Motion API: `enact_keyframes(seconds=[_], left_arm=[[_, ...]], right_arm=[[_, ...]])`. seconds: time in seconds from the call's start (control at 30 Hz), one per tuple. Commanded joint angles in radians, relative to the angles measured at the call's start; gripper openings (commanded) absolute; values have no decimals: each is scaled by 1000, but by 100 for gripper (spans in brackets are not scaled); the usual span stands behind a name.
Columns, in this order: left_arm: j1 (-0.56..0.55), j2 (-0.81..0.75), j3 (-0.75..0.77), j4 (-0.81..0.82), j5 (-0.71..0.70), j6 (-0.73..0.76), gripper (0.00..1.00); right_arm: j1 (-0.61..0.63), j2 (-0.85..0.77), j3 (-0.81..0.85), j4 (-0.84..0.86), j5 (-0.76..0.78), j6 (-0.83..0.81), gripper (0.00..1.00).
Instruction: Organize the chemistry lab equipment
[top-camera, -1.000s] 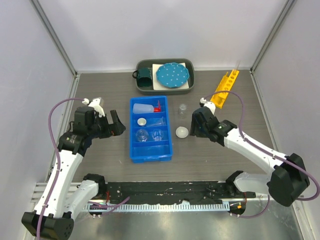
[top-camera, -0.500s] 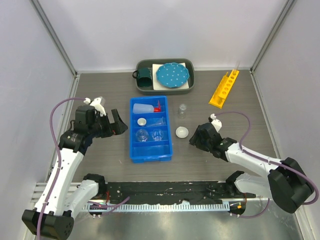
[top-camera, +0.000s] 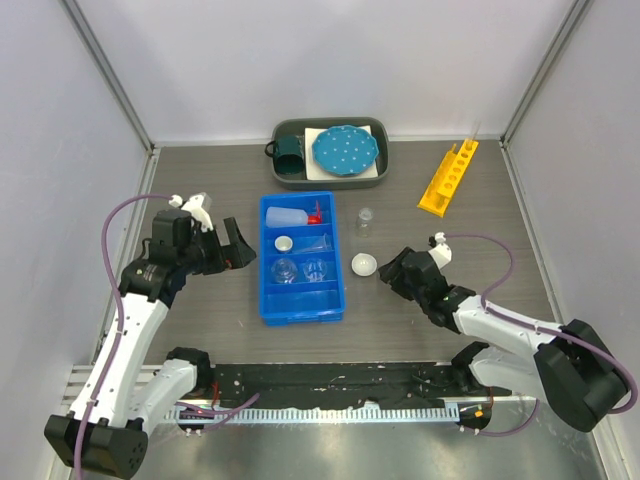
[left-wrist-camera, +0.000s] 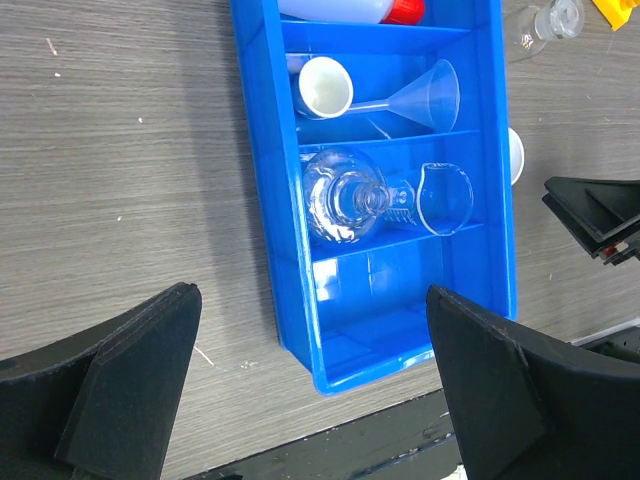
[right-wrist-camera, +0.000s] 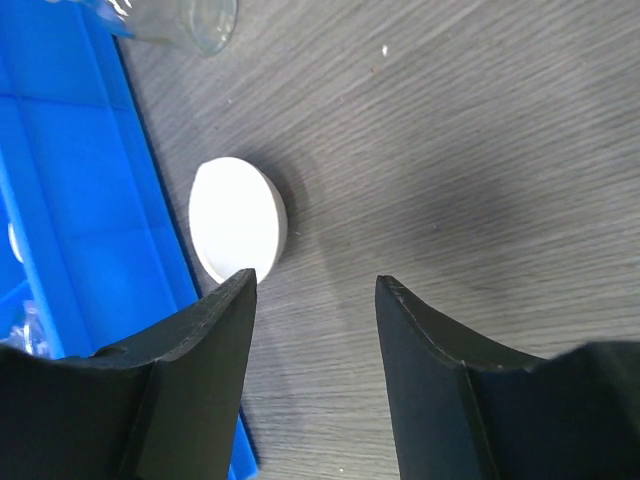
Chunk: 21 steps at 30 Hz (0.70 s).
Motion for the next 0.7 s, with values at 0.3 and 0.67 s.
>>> enact_keyframes(seconds=[0.3, 0.67], left_arm=[[-3, 0, 9, 38, 12, 12, 100], [-5, -11, 9, 26, -10, 25, 100]], right_arm=[[-7, 129, 32, 200, 24, 66, 56], [-6, 224, 61, 260, -2, 69, 55]])
